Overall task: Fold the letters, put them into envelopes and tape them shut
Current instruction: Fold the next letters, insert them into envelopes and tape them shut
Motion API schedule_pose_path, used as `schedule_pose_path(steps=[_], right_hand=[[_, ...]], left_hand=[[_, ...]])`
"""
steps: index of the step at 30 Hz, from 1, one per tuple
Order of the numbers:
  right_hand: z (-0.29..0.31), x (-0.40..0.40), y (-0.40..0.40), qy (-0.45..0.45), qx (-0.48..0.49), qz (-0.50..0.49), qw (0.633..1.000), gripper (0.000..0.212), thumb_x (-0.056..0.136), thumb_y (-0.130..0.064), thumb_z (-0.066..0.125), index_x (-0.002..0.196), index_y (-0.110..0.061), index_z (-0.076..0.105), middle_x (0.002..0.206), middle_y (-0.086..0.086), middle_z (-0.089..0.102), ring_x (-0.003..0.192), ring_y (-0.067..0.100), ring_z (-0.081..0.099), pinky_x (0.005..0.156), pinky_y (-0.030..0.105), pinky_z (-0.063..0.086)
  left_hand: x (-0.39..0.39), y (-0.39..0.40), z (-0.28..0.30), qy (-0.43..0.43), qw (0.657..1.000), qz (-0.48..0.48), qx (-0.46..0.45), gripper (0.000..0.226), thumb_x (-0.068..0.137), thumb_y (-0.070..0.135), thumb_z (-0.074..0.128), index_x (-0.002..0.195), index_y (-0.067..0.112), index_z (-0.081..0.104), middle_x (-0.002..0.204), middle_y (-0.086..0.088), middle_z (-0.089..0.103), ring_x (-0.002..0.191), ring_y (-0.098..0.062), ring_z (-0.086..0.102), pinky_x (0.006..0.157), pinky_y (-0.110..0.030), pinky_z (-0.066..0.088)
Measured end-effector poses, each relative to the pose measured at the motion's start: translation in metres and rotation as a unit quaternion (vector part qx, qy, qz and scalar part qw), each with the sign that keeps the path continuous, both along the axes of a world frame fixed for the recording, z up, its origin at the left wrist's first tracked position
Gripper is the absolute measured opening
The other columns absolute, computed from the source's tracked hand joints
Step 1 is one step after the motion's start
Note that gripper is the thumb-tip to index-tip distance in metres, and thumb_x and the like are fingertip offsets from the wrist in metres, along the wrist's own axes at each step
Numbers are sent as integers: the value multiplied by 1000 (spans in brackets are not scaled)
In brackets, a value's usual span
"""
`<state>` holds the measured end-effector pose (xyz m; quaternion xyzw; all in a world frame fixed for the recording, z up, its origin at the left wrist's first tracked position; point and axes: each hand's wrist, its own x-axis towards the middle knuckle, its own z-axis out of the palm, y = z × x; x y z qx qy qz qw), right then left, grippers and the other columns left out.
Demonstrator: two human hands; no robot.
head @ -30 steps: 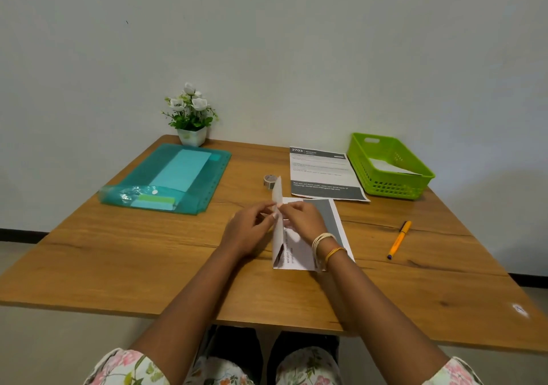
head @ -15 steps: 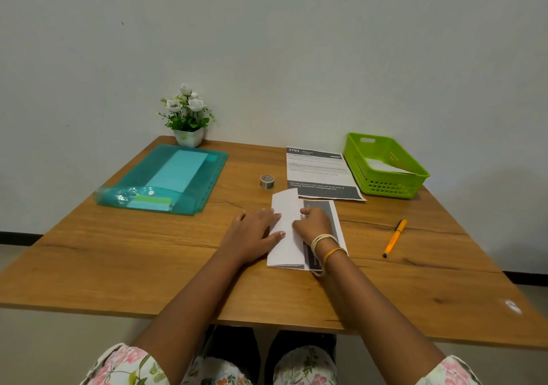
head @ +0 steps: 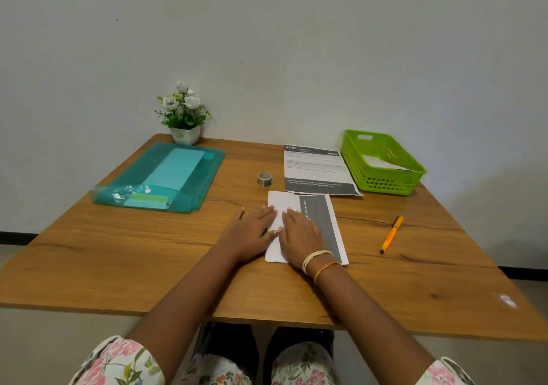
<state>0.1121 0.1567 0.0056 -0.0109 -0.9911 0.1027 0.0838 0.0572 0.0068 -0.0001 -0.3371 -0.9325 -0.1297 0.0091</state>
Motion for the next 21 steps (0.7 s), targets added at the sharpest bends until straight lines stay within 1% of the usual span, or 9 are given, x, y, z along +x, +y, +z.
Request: schedule_pose_path(steps=[3, 6, 8, 10, 14, 16, 19, 21], right_hand=[[-5, 4, 6, -15, -4, 24, 1000, 56, 101, -37, 27, 150, -13, 22, 159, 6, 19, 146, 20, 15, 120, 39, 15], [-7, 5, 11, -17, 3, 47, 999, 59, 100, -42, 26, 151, -13, 19, 159, 6, 16, 147, 20, 13, 119, 38, 13], [-9, 4, 14, -14, -2, 57, 998, 60, 99, -44, 27, 151, -14, 18, 159, 6, 17, 147, 20, 14, 118, 37, 13], [-9, 3, 17, -8, -14, 67, 998, 61, 98, -46, 31, 151, -17, 21, 158, 4, 21, 146, 20, 18, 117, 35, 18], [-5, 3, 27, -2, -51, 66, 996, 65, 93, -57, 38, 147, -22, 30, 154, 0, 32, 142, 19, 29, 110, 34, 31], [-4, 4, 33, -11, -65, 67, 996, 68, 91, -60, 40, 147, -23, 31, 154, -1, 32, 141, 18, 31, 109, 34, 32], [-2, 8, 40, -22, -91, 83, 992, 73, 87, -65, 46, 147, -26, 33, 154, -5, 32, 140, 15, 32, 110, 32, 31], [-1, 14, 46, -17, -117, 94, 989, 75, 82, -67, 52, 144, -28, 40, 151, -8, 37, 138, 12, 36, 108, 30, 33]], left_hand=[[-4, 2, 1, 0, 1000, 1, -27, 57, 101, 42, 25, 154, 26, 12, 162, 9, 9, 147, -7, 7, 118, -46, 1], [-12, 8, 7, -13, 998, -3, -60, 55, 103, 36, 22, 154, 26, 8, 162, 8, 4, 148, -9, 3, 118, -48, 0], [-20, 15, 13, -19, 997, -22, -77, 52, 104, 32, 21, 154, 26, 9, 162, 7, 6, 148, -9, 4, 119, -47, 1], [-29, 24, 17, -25, 996, -41, -80, 51, 104, 30, 22, 154, 28, 13, 162, 8, 9, 148, -9, 7, 119, -45, 2], [-42, 36, 18, -37, 994, -60, -83, 50, 105, 38, 21, 153, 30, 13, 161, 9, 9, 148, -10, 5, 119, -45, 3], [-47, 36, 17, -45, 994, -63, -78, 51, 104, 41, 22, 153, 31, 12, 161, 11, 9, 148, -8, 5, 119, -45, 3], [-52, 30, 13, -28, 995, -49, -80, 57, 102, 47, 25, 154, 29, 9, 162, 8, 7, 148, -9, 5, 119, -43, 4], [-54, 28, 9, -17, 996, -33, -76, 61, 101, 51, 26, 154, 27, 8, 162, 6, 6, 148, -11, 6, 119, -42, 5]])
